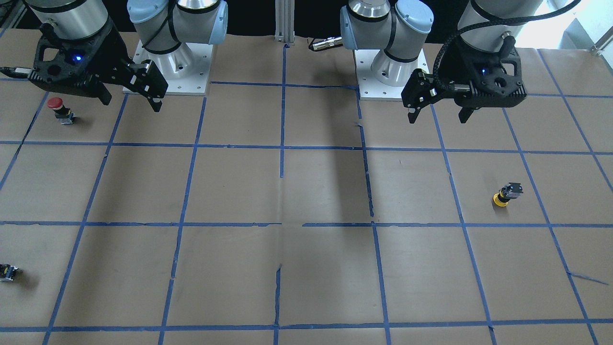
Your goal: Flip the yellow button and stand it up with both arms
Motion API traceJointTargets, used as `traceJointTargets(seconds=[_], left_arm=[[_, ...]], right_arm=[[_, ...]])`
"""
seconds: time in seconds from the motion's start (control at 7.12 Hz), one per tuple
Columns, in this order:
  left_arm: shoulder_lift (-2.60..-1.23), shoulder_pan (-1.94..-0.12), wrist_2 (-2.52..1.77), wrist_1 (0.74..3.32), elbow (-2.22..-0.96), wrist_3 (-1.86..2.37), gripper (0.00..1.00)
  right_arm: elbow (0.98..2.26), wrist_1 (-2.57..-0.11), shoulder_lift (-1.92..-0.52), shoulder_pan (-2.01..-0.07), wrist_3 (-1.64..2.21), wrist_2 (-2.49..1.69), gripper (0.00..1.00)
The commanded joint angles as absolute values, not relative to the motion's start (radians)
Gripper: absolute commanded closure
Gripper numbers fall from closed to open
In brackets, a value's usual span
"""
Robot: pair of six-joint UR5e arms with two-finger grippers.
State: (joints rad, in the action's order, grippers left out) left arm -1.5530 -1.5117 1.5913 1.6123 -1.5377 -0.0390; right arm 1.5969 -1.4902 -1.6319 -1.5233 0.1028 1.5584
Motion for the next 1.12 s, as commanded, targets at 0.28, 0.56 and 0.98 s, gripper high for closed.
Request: traceJointTargets(seconds=[0.28,0.56,0.98], left_arm=[[-1.552,-1.293,1.595,1.609,-1.586,-0.281,0.0],[-1.586,-1.084,1.585,1.556,-1.644,-0.456,0.0],[-1.739,-0.945,1.544,1.356,-1.692,-0.521,0.0]], right_arm=[[1.597,-1.489,-1.632,-1.523,0.103,1.559,0.0],[1.597,-1.488,-1.632,-1.523,0.103,1.56,0.0],[1.597,-1.486,-1.632,-1.523,0.103,1.56,0.0]])
